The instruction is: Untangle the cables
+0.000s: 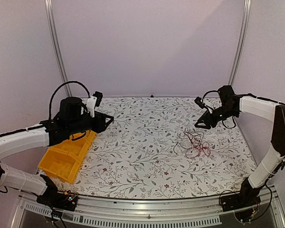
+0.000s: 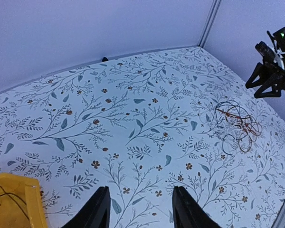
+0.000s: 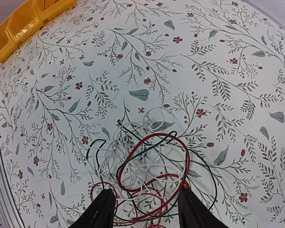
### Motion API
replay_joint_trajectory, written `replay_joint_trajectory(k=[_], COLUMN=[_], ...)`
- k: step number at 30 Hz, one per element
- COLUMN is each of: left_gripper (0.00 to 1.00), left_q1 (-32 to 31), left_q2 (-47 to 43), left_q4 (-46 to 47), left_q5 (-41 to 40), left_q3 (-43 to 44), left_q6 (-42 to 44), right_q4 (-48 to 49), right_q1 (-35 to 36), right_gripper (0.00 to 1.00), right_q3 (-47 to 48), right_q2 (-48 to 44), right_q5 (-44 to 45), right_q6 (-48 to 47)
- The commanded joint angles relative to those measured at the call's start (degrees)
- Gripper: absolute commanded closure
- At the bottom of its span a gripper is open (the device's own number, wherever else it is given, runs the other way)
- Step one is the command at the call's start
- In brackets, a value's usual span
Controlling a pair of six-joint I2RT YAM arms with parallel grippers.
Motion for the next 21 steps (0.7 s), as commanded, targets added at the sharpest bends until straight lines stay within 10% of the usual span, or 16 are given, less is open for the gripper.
replay_joint_trajectory(k=[1,11,21], left_gripper=[0.57,0.61,0.62], left_q1=[-5.05,-17.48,-19.29], left_q2=[13.46,50.37,67.17], left_q4=[10.99,6.60,10.86], left_q5=[8.29,10.77,18.02], left_q3=[4.11,28.90,40.84], left_q6=[-3.89,-0.45,-2.49], right_q4=[-1.05,1.37,1.77], right_q1=[1.01,3.95,3.99], right_gripper=[0.51,0.51,0.51], right_q3=[0.45,-6.93,-10.60], right_q2=[0.64,-5.56,-9.79], right_q5=[-2.13,-3.21,-3.89], right_q6=[0.20,0.16,0.56])
